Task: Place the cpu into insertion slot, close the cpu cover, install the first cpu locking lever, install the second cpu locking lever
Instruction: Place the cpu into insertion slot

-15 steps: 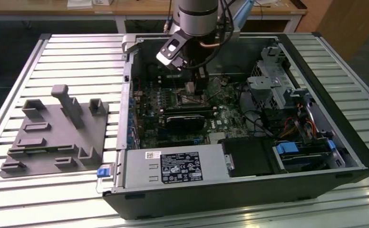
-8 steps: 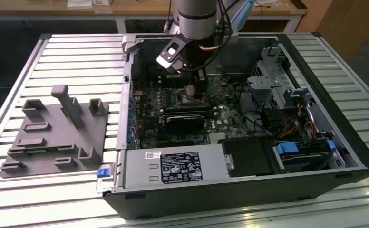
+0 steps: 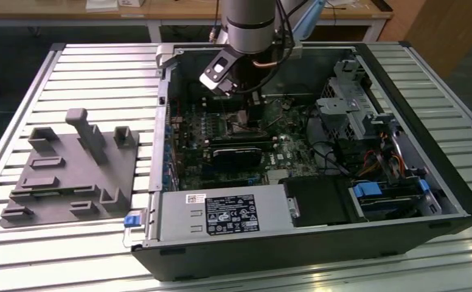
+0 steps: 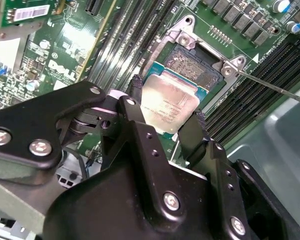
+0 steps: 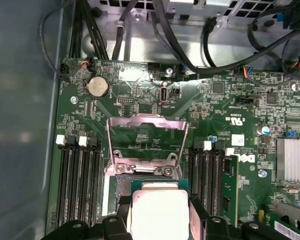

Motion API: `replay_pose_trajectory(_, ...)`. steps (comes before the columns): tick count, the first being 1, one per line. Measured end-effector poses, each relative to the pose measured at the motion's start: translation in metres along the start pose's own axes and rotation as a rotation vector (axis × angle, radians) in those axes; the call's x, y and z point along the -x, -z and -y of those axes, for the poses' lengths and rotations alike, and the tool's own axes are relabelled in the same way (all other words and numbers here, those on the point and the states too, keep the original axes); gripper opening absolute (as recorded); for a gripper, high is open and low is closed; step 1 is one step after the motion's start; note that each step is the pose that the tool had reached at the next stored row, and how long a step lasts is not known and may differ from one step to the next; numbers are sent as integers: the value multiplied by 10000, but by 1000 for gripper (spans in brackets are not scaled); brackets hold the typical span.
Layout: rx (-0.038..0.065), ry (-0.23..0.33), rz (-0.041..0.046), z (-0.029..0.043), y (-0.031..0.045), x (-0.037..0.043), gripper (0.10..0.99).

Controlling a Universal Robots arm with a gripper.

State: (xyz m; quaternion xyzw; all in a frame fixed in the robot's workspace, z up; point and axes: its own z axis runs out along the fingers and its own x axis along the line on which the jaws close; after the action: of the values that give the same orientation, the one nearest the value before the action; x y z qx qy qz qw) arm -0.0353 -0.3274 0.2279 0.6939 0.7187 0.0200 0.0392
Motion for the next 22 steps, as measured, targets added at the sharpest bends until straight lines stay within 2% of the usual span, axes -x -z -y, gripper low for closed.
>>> replay_pose_trajectory(16, -1, -1, 1, 51, -144, -82, 541)
replay_pose_trajectory(22, -13, -447, 37, 55, -186, -84, 541)
